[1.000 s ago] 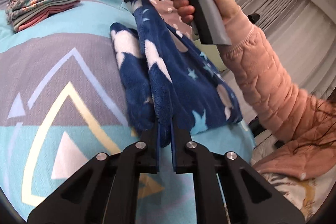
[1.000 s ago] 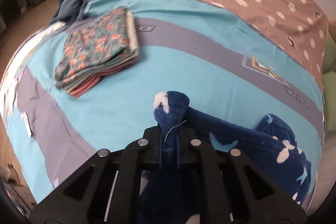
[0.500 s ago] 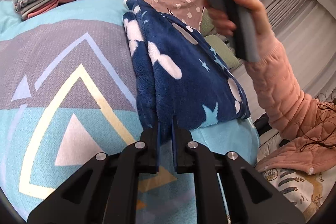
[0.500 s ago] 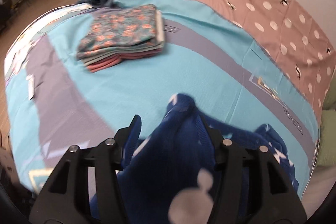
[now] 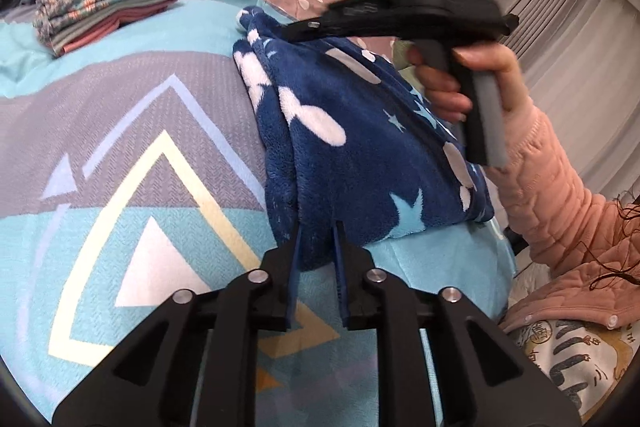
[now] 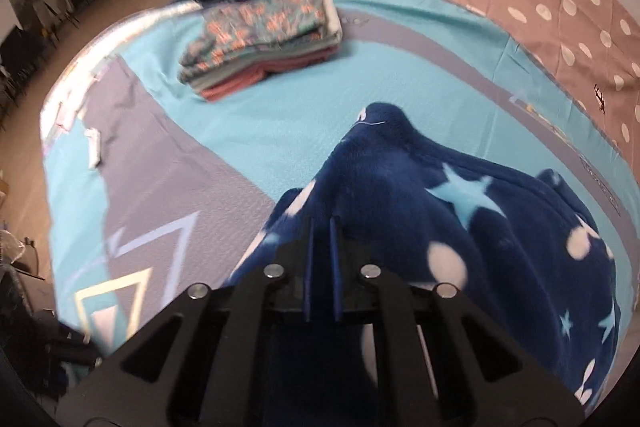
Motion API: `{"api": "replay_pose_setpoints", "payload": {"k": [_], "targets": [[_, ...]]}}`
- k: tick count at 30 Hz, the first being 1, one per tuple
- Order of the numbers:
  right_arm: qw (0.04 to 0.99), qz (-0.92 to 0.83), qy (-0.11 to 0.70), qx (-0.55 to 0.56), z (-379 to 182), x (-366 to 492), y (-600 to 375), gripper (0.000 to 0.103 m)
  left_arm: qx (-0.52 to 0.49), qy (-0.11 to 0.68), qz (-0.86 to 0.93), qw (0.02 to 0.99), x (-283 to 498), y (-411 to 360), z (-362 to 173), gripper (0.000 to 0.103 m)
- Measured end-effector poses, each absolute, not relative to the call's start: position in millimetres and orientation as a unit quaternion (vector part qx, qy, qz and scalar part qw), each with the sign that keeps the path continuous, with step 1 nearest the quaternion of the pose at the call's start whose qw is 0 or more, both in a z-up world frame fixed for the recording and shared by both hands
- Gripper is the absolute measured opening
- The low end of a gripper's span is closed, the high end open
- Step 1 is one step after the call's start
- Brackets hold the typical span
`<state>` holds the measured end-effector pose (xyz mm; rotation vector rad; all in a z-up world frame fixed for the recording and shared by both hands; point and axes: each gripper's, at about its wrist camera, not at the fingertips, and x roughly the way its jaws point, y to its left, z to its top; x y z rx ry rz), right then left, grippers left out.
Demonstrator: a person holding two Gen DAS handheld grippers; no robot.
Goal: Fold small clothes
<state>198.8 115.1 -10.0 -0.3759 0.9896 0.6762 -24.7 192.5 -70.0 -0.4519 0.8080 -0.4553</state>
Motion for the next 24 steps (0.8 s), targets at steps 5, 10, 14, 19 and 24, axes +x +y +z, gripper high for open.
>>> {"api": "replay_pose_setpoints", "payload": {"k": [5, 10, 14, 19, 24], "targets": [[0.826, 0.309, 0.437, -0.176, -4, 161, 77, 0.029, -0.177, 0.38, -0.183, 0.889, -26, 187, -57, 0.038], [0.84, 0.302, 0.431, -0.129, -3, 139, 31, 0.03, -0.165, 0.382, -0.182, 0.891, -20, 180, -52, 0.039], [0.85, 0.278, 0.438, -0.09, -8, 132, -7, 0.036, -0.15, 0.383, -0.184, 0.893, -15, 172, -49, 0.04], [0.86, 0.233, 0.453, -0.034, -20, 129, -57, 0.037, -0.128, 0.378, -0.185, 0.898, -11, 160, -40, 0.046], [0.859, 0.234, 0.456, 0.005, -33, 120, -79, 0.037, -0.134, 0.393, -0.177, 0.892, -2, 157, -47, 0.051]]}}
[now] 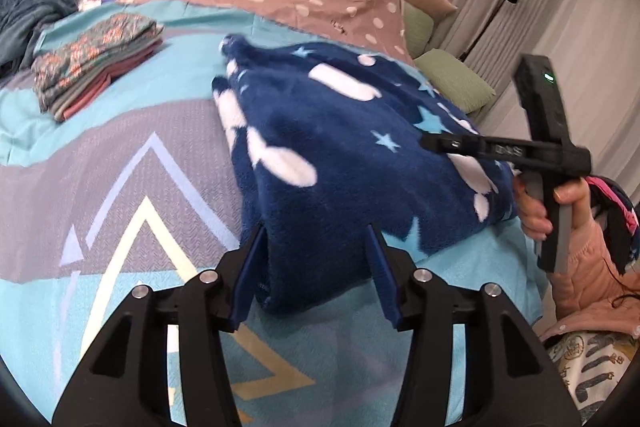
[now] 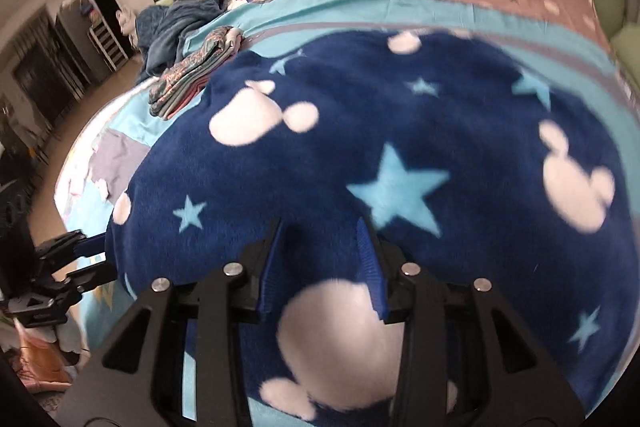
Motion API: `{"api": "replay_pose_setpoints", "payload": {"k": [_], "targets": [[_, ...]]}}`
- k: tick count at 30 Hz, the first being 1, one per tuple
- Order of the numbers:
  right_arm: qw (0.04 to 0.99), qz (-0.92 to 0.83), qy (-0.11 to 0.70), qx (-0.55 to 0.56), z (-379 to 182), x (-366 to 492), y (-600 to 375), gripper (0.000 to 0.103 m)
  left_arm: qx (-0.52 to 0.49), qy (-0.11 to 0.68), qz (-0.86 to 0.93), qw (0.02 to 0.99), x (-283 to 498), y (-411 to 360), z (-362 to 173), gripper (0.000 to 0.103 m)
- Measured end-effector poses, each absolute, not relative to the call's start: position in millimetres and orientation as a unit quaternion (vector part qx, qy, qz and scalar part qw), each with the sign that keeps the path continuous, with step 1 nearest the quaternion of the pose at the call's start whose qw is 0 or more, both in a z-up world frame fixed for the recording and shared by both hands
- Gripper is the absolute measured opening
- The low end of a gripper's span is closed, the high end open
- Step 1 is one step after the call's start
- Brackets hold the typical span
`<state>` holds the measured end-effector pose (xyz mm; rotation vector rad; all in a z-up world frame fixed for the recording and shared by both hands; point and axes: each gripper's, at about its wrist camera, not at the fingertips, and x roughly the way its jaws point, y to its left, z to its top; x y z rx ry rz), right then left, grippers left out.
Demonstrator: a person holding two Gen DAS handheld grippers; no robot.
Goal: Fold small clothes
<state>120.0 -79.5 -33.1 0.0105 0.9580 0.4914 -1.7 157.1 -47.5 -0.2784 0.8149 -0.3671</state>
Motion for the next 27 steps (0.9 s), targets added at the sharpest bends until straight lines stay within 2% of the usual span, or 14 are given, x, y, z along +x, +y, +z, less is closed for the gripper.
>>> {"api": "replay_pose_setpoints", "payload": {"k": [7, 11, 13, 17, 19, 21, 23, 27], "targets": [[0.876, 0.228, 0.425, 0.021, -1, 80, -101, 0.042, -0.16, 0.397, -0.168, 0.888, 4, 161, -51, 0.053], [0.856, 0.153, 0.494, 0.021, -45, 75, -115, 0.047, -0.178, 0.395, -0.161, 0.887, 8, 165, -56, 0.056], [0.861, 0.155, 0.48, 0.063, -63, 74, -124, 0.048, -0.175, 0.403, -0.152, 0.885, 14, 166, -64, 0.062], [0.872, 0.156, 0.463, 0.041, -57, 65, -118, 0.05, -0.185, 0.408, -0.154, 0.881, 15, 170, -68, 0.062], [0.866, 0.169, 0.469, 0.03, -55, 66, -118, 0.051, -0.185, 0.412, -0.151, 0.88, 15, 169, -67, 0.062], [0.857, 0.172, 0.481, 0.065, -46, 70, -127, 0.05, -0.19, 0.413, -0.15, 0.878, 17, 169, -65, 0.062], [0.863, 0.179, 0.464, 0.091, -29, 72, -131, 0.044, -0.207, 0.412, -0.151, 0.874, 19, 173, -63, 0.062], [0.885, 0.168, 0.433, 0.037, -22, 90, -119, 0.044, -0.23, 0.396, -0.148, 0.877, 32, 180, -57, 0.062]]}}
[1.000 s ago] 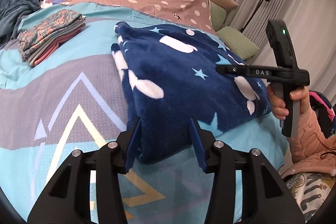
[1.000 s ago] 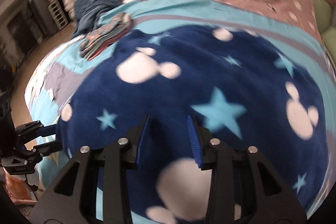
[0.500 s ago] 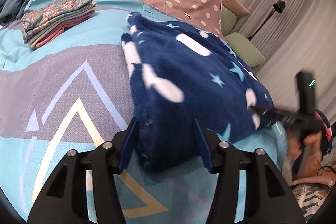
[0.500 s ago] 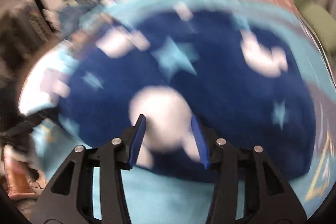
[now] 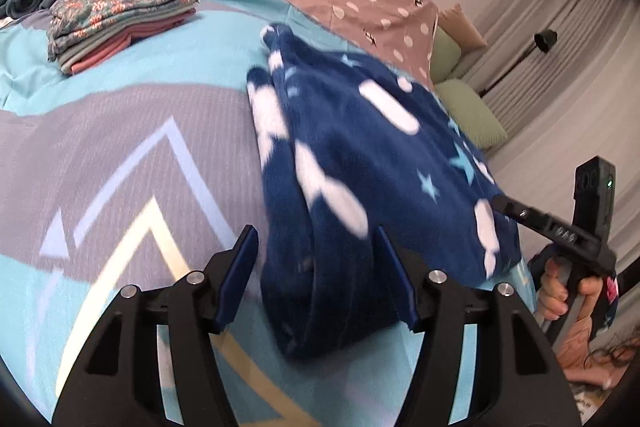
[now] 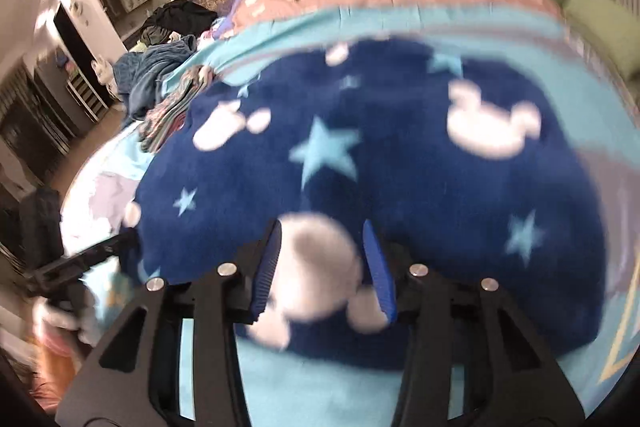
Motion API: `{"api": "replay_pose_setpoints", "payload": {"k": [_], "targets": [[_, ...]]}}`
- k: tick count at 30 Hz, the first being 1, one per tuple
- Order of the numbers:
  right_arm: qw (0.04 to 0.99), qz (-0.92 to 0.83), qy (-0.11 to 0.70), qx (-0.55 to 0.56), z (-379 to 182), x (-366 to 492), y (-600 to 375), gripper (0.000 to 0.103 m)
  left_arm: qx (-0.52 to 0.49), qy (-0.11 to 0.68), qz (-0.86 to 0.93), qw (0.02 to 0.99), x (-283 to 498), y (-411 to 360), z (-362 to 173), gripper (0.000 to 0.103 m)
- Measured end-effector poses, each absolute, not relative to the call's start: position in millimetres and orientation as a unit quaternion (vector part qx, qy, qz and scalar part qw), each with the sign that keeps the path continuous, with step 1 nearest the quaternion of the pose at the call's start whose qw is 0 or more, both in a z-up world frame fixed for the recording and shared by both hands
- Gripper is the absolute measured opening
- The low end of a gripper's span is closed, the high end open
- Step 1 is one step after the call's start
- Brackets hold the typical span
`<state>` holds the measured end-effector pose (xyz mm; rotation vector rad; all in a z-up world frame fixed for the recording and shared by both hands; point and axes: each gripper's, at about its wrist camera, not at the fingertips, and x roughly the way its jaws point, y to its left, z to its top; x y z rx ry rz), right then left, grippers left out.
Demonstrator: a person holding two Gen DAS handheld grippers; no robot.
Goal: Fold small clothes
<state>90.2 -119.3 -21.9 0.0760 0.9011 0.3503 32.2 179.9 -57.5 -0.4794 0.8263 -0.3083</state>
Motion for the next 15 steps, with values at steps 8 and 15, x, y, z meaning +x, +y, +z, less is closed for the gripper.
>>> {"api": "replay_pose_setpoints", "payload": {"k": [8, 15], "targets": [[0.858, 0.16, 0.484, 0.066, -32, 110, -115, 0.04, -0.264, 0.416, -0.173, 0.853, 54, 185, -71, 0.061], [0.844, 0.13, 0.515, 0.07, -61, 181, -111, 0.043, -0.278, 0.407, -0.188, 0.85, 82, 186, -74, 0.062]]}}
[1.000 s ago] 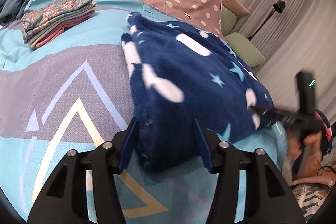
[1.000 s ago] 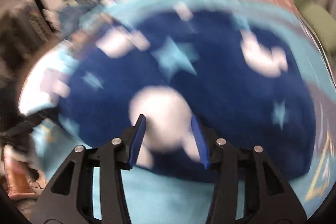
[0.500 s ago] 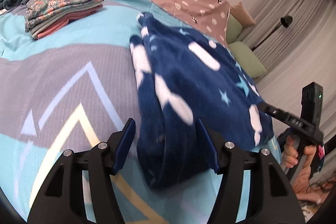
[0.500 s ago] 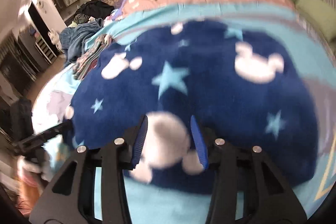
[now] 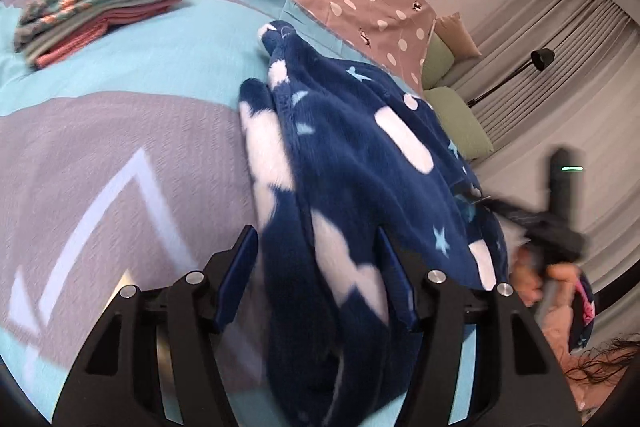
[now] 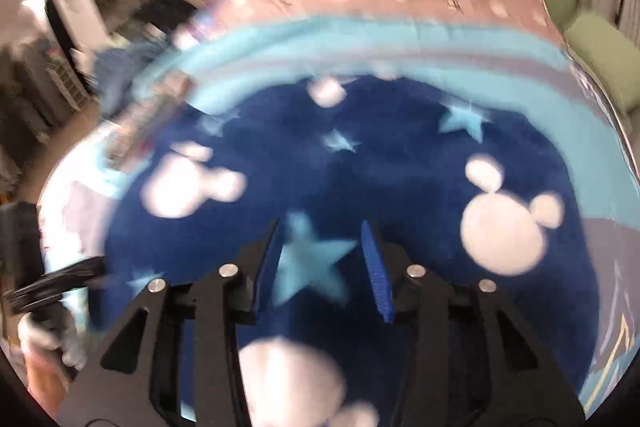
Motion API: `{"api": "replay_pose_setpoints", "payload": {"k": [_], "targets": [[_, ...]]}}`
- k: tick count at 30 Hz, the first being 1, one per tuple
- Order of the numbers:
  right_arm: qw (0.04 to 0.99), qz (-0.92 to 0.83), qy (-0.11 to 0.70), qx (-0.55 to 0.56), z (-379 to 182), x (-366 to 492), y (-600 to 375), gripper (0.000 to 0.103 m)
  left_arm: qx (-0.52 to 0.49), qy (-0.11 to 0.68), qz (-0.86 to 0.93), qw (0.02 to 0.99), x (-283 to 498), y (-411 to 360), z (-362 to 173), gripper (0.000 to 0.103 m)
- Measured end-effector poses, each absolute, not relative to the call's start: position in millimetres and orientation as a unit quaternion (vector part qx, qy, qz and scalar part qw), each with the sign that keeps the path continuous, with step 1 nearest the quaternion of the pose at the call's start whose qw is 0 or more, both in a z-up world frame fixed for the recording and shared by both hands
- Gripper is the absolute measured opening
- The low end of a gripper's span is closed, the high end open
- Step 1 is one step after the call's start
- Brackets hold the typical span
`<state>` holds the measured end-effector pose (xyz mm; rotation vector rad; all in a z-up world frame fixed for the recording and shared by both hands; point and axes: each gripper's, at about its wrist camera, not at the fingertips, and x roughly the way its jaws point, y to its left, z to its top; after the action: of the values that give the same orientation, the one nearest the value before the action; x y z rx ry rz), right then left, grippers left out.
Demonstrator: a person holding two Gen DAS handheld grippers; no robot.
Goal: Fold small clothes
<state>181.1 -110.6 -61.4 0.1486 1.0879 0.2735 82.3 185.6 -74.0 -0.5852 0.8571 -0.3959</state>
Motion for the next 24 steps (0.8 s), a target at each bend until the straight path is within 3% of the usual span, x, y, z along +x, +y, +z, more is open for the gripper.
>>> {"api": "replay_pose_setpoints", "payload": {"k": [4, 6, 10, 14, 15, 19, 22, 24], "targets": [[0.857, 0.124, 0.5, 0.021, -46, 173, -100, 0.042, -0.298, 0.404, -0.209, 0.839, 100, 192, -78, 0.063], [0.854, 0.139, 0.499, 0.048, -27, 185, -101, 0.044, -0.302, 0.403, -0.216, 0.836, 107, 194, -79, 0.063], [0.886, 0.13, 0.444, 0.033, 5, 227, -97, 0.044, -0.303, 0.399, -0.221, 0.837, 118, 193, -79, 0.063], [0.835, 0.111, 0.536, 0.058, -63, 303, -101, 0.044, -0.31, 0.396, -0.231, 0.833, 121, 195, -80, 0.063], [0.847, 0.12, 0.515, 0.056, -70, 304, -100, 0.043, -0.314, 0.394, -0.232, 0.832, 120, 197, -81, 0.063], [0.872, 0.108, 0.475, -0.046, -51, 270, -78, 0.045, -0.31, 0.394, -0.236, 0.832, 119, 198, -81, 0.063], [0.887, 0.126, 0.443, -0.046, -20, 228, -78, 0.046, -0.314, 0.393, -0.238, 0.831, 117, 200, -80, 0.063], [0.892, 0.18, 0.411, -0.056, 2, 182, -71, 0.052, -0.317, 0.394, -0.239, 0.829, 118, 201, -79, 0.063]]}}
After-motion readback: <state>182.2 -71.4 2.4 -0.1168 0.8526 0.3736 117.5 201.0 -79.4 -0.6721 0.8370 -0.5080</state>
